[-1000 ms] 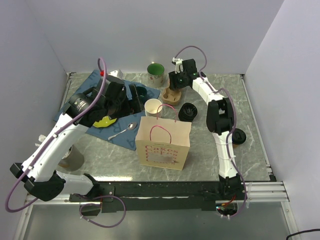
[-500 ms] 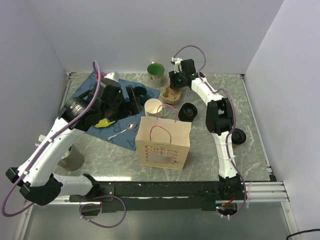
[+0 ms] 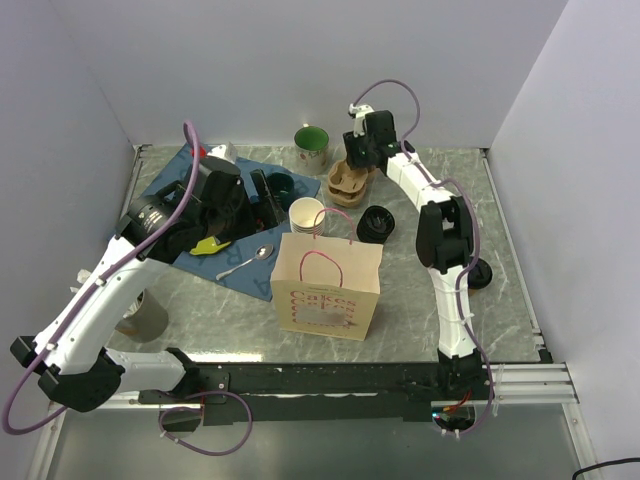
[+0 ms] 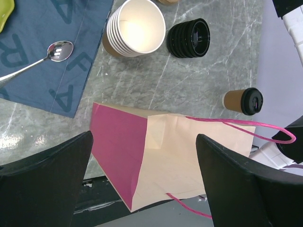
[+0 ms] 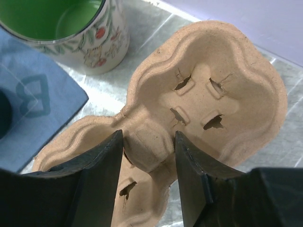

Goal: Pack the takeout coffee

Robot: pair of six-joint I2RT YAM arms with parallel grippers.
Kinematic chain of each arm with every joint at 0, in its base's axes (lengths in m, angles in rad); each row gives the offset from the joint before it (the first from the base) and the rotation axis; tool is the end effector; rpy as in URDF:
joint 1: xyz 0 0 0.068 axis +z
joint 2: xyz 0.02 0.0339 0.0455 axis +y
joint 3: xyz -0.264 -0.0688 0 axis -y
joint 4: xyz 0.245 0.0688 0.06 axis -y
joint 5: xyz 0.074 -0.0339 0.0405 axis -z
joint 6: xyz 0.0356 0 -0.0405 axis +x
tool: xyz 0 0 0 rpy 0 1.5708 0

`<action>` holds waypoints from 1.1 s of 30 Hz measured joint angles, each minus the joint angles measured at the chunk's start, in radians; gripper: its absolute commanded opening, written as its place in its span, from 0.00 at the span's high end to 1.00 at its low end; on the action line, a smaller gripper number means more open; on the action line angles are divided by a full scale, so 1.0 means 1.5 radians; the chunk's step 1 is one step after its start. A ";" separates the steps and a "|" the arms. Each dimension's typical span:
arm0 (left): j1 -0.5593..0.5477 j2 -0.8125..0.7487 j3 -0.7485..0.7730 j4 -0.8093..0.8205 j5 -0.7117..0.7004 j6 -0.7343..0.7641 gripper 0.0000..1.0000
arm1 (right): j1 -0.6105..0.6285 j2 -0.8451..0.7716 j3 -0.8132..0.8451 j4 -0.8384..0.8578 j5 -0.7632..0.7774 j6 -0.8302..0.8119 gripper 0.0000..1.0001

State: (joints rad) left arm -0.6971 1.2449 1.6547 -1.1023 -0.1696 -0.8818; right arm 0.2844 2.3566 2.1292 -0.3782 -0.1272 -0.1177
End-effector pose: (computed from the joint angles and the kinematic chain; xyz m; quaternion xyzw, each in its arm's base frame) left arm 0.1727 -0.1368 0.4466 -0.1190 0.8947 -0.2468 0.3528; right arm 0.5255 0.1583 0.2411 -0.2054 0.8603 0.0947 0.4568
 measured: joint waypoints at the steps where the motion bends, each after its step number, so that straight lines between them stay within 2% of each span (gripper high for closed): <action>1: 0.000 0.000 0.000 0.000 0.000 0.000 0.03 | -0.001 -0.001 0.000 0.003 0.002 0.004 0.56; 8: 0.000 0.003 0.000 -0.001 0.003 0.002 0.03 | -0.003 -0.001 0.000 0.006 0.002 0.011 0.52; 17: 0.000 0.013 0.004 0.000 -0.005 0.022 0.03 | -0.008 -0.028 0.023 -0.013 0.004 0.010 0.51; 27: 0.000 -0.028 0.001 -0.007 -0.006 0.066 0.03 | -0.010 -0.218 0.033 -0.074 -0.020 0.011 0.51; 33: 0.000 -0.100 -0.032 -0.001 0.030 0.086 0.02 | -0.005 -0.403 -0.004 -0.105 -0.093 -0.001 0.51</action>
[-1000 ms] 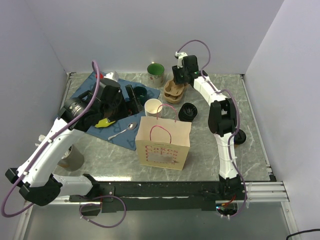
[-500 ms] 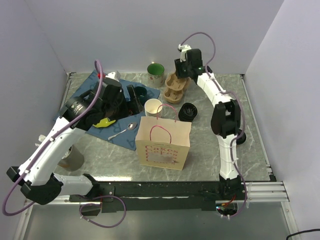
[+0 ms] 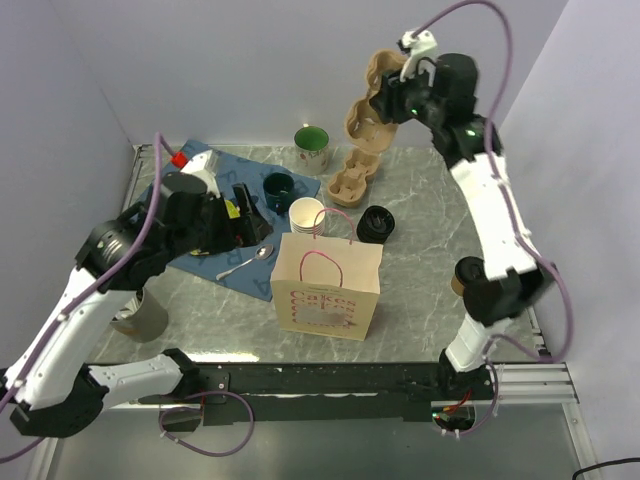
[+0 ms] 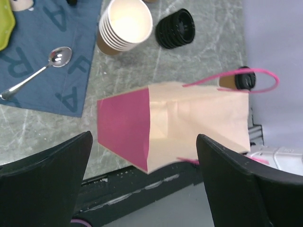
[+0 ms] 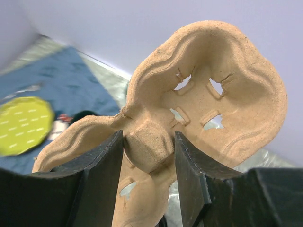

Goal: Pack the takeout coffee

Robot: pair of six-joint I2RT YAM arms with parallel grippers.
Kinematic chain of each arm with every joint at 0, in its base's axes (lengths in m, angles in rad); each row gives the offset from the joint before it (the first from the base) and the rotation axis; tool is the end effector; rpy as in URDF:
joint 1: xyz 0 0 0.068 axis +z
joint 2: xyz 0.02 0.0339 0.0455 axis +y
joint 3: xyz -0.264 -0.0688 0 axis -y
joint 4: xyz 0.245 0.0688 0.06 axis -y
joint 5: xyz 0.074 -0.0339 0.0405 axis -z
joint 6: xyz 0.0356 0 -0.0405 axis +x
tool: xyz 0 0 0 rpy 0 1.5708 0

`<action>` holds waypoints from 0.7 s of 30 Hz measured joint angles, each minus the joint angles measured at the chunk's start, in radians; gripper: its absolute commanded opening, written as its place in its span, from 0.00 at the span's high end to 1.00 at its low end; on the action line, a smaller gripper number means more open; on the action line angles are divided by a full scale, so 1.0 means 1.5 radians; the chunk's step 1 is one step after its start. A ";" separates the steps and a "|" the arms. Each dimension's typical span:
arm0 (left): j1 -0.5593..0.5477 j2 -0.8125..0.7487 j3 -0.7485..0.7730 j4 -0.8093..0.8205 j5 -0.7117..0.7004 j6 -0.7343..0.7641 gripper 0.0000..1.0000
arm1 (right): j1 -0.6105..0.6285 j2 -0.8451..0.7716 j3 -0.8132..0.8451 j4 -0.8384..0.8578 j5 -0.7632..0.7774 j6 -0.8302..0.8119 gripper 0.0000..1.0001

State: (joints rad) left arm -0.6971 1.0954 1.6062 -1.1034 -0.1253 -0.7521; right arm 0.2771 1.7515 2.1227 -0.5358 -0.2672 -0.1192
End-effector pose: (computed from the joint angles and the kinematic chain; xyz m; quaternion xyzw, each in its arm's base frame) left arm 0.1365 -0.1085 0.4593 -0.0536 0.8799 -0.2694 0.3877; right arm 0.3638 0.1132 0.5002 -0.2333 0.7243 0.1518 0.6308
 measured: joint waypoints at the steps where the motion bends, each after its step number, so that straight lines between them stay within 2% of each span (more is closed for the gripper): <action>1: 0.000 -0.009 -0.004 0.000 0.008 0.003 0.01 | 0.002 -0.033 -0.014 -0.005 -0.016 -0.005 0.51; 7: 0.000 -0.030 -0.044 0.016 0.068 0.016 0.07 | 0.021 -0.187 -0.089 -0.042 -0.099 -0.029 0.51; 14: 0.000 -0.034 -0.115 0.052 0.117 0.020 0.15 | 0.026 -0.333 -0.231 -0.039 -0.228 -0.032 0.50; 21: -0.001 -0.034 -0.119 0.063 0.127 0.017 0.18 | 0.052 -0.381 -0.283 -0.023 -0.342 -0.034 0.50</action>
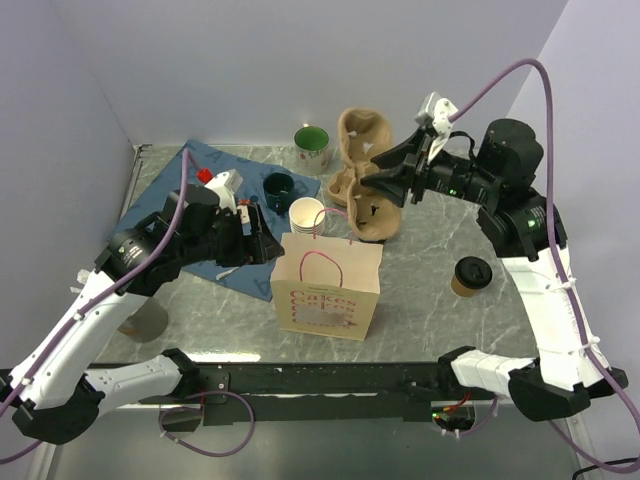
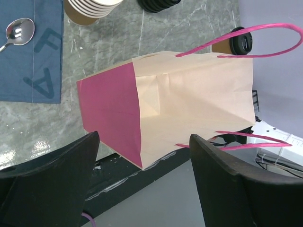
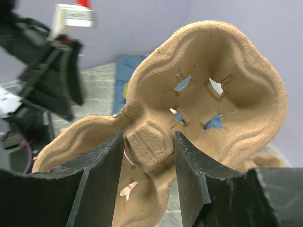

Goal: Pack the takeout coffee

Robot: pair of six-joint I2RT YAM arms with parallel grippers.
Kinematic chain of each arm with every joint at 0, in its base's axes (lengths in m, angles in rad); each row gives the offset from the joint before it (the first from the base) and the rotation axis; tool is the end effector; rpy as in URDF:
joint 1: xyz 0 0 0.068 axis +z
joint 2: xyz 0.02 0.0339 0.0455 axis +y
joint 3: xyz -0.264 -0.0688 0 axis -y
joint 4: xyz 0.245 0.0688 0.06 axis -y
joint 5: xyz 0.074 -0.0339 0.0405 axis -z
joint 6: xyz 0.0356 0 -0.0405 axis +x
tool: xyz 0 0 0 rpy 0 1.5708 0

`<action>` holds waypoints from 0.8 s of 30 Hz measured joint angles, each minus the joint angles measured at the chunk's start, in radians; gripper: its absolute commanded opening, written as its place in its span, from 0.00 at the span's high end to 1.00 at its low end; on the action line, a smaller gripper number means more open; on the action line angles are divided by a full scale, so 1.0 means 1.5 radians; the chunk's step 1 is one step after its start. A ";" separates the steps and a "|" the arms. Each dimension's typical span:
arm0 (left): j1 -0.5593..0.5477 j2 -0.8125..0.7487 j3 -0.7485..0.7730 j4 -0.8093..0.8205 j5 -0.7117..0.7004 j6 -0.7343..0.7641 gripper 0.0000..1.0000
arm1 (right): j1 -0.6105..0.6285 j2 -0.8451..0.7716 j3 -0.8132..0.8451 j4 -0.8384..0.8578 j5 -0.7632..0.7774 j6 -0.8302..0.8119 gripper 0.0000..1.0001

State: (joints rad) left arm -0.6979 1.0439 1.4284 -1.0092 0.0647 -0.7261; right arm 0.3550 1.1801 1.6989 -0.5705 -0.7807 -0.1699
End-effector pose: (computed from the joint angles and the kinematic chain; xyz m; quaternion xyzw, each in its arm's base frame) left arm 0.1370 -0.1179 0.4252 0.0022 0.8898 -0.3193 0.3259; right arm 0.1803 0.0936 0.5261 -0.4270 0.5797 0.3336 0.6086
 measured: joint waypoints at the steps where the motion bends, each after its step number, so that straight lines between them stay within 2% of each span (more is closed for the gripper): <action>1: 0.000 0.000 -0.003 0.003 0.000 0.000 0.18 | 0.011 -0.002 -0.001 0.001 -0.001 0.000 0.50; 3: 0.000 -0.001 -0.015 0.010 -0.001 0.000 0.19 | 0.037 -0.006 -0.005 -0.002 0.018 0.000 0.51; 7: 0.000 0.000 -0.034 0.016 -0.002 -0.001 0.25 | 0.110 -0.018 -0.009 -0.011 0.123 0.011 0.51; 9: 0.000 0.000 -0.041 0.022 -0.001 -0.001 0.31 | 0.149 -0.026 -0.012 -0.014 0.162 0.013 0.50; 12: 0.000 0.002 -0.044 0.029 0.000 0.000 0.41 | 0.181 -0.046 -0.030 -0.010 0.166 0.000 0.50; 13: 0.000 0.002 -0.044 0.033 0.001 0.000 0.43 | 0.185 -0.054 -0.039 -0.008 0.164 -0.009 0.50; 16: 0.000 0.008 -0.044 0.043 0.002 0.007 0.64 | 0.190 -0.066 -0.054 -0.008 0.159 -0.042 0.51; 19: 0.000 0.024 -0.044 0.047 -0.001 0.020 0.72 | 0.191 -0.064 -0.057 -0.006 0.161 -0.075 0.51; 24: 0.000 0.052 -0.043 0.057 -0.007 0.052 0.77 | 0.191 -0.065 -0.088 0.021 0.179 -0.120 0.51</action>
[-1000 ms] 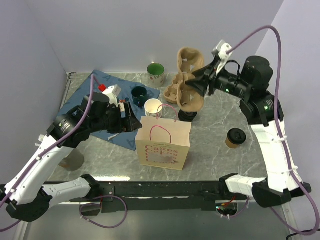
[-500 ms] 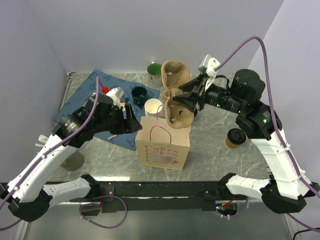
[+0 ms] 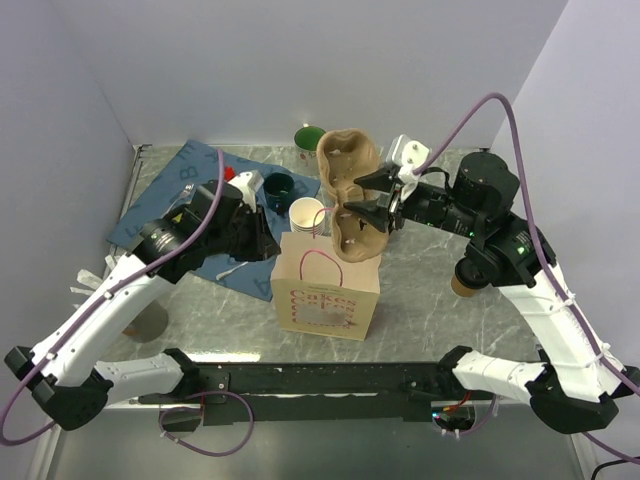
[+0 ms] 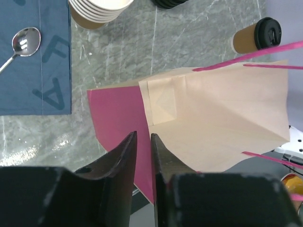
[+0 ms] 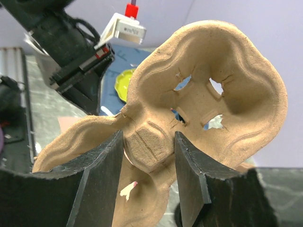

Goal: Pack the takeout coffee

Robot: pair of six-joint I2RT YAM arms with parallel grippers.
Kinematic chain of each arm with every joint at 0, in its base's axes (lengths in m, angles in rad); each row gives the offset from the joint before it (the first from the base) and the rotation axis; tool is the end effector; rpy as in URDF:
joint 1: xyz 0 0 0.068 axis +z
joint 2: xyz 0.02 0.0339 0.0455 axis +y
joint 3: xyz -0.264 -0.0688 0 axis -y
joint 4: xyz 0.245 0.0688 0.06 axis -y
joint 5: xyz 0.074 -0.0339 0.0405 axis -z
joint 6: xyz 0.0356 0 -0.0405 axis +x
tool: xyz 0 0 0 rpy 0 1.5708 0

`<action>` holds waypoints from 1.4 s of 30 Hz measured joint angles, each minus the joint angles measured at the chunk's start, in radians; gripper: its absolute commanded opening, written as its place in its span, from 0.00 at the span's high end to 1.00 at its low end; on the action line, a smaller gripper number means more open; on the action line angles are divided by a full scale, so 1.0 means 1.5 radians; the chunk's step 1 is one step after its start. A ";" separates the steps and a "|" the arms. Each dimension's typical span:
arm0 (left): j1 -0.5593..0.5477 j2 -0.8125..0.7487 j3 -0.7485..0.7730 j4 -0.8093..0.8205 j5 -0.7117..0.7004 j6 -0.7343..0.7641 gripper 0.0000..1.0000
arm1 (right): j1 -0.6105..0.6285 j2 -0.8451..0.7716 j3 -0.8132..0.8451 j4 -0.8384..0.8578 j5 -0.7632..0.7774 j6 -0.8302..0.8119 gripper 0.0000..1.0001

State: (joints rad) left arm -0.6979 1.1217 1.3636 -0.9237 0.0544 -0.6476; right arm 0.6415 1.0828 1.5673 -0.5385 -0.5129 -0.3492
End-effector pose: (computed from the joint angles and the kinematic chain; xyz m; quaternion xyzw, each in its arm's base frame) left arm 0.1627 -0.1390 0.3992 0.0344 0.9019 -0.2871 0.3209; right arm 0.1417 0.1277 0.5082 -0.4873 0.5349 0.2791 0.6314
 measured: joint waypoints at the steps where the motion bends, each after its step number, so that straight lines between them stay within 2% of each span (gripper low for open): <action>1: 0.000 0.005 0.000 0.004 0.000 0.006 0.78 | 0.000 -0.002 -0.008 0.004 0.003 -0.009 0.51; 5: 0.000 0.025 0.008 0.023 0.000 0.027 0.83 | 0.000 -0.007 -0.029 0.003 0.003 -0.031 0.51; 11: 0.000 0.055 0.011 0.075 0.012 0.057 0.83 | 0.000 -0.047 -0.070 -0.005 -0.027 -0.058 0.50; 15: 0.000 0.056 0.010 0.122 0.039 0.091 0.87 | 0.000 -0.070 -0.083 -0.029 -0.050 -0.083 0.50; 21: 0.000 0.061 0.010 0.174 0.072 0.144 0.73 | 0.000 -0.079 -0.089 -0.070 -0.072 -0.125 0.50; 22: 0.000 0.064 0.011 0.178 0.075 0.146 0.61 | 0.000 -0.078 -0.090 -0.077 -0.073 -0.132 0.51; 23: 0.000 0.067 0.011 0.182 0.077 0.148 0.53 | 0.000 -0.077 -0.092 -0.083 -0.073 -0.138 0.50; 25: 0.000 0.074 0.012 0.184 0.076 0.151 0.43 | 0.000 -0.077 -0.099 -0.086 -0.073 -0.148 0.50; 33: 0.000 0.057 0.048 0.158 0.035 0.126 0.30 | 0.000 -0.051 -0.097 -0.090 -0.084 -0.152 0.51; 42: 0.000 -0.044 0.038 0.199 0.108 0.036 0.27 | 0.000 -0.046 -0.097 -0.090 -0.085 -0.155 0.51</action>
State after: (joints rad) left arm -0.6979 1.0557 1.4208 -0.6254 0.2157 -0.5941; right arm 0.6418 1.0138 1.4216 -0.6735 -0.6411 -0.5823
